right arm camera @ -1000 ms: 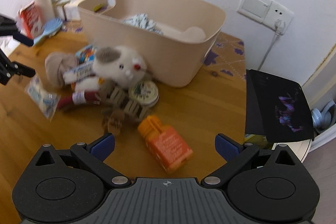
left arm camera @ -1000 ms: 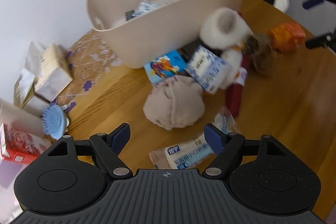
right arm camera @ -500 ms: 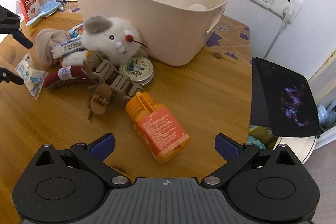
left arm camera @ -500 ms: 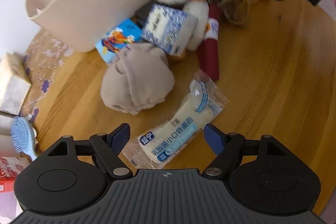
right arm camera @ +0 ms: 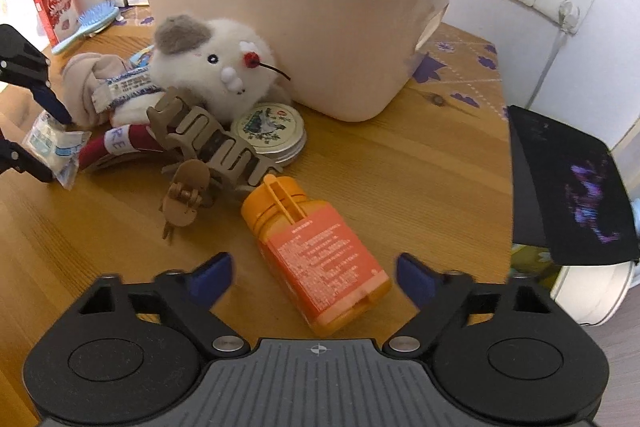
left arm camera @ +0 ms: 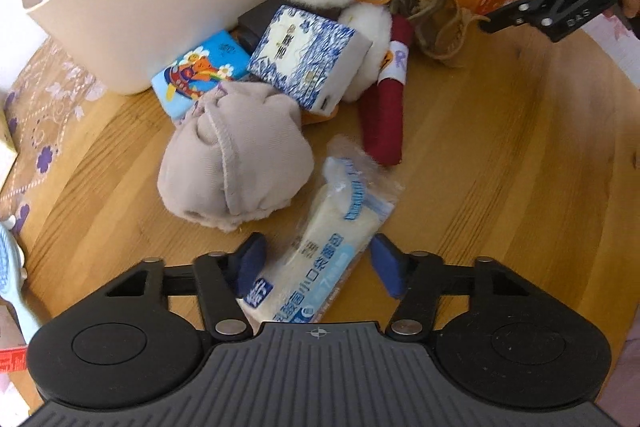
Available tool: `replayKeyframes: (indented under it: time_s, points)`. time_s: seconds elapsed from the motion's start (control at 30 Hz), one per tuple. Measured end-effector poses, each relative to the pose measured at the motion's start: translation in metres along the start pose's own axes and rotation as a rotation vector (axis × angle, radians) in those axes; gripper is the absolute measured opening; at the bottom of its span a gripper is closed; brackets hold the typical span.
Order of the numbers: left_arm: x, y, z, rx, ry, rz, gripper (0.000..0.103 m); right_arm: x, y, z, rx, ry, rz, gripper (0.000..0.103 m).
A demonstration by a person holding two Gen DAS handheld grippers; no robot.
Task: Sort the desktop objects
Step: 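Grasp the bread packet with the left tool while the right grasps the orange bottle, then carry the bread packet and orange bottle up over the basket with both tools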
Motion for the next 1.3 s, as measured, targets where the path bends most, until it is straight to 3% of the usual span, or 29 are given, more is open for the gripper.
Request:
replayKeyframes:
  time_s: [0.07,0.13,0.2,0.43,0.9,1.03,1.3]
  points:
    - [0.002,0.002,-0.001,-0.003,0.002,0.009,0.042,-0.001,-0.001,0.002,0.005,-0.011,0.002,0.073]
    - [0.003,0.004,-0.002,-0.005,-0.001,0.017,0.036,-0.002,-0.002,0.003,0.01,-0.017,0.009,0.049]
    - [0.003,0.005,-0.002,-0.006,-0.001,0.018,0.034,-0.002,-0.003,0.002,0.035,-0.015,0.022,0.036]
    - [0.002,0.008,-0.006,0.005,0.006,-0.008,0.025,-0.011,-0.019,-0.005,0.044,-0.029,0.016,0.036]
    - [0.005,0.017,-0.012,0.015,0.02,-0.055,0.02,-0.026,-0.045,-0.041,0.054,0.003,0.054,0.036]
    - [-0.017,0.023,-0.024,0.018,0.033,-0.06,0.02,-0.03,-0.048,-0.051,0.052,0.019,0.063,0.036]
    - [-0.026,0.023,-0.048,0.051,0.068,-0.076,0.02,-0.031,-0.058,-0.075,0.03,0.065,0.068,0.036]
Point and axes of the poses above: each gripper's, at about its wrist camera, not at the fingertips, and z roughly the way its jaws point, y to its right, x to its top, the point moved 5 cm from there along z, roughly the way its jaws point, and after that the axes turned 2 degrees about y, right-handed, at the moved point
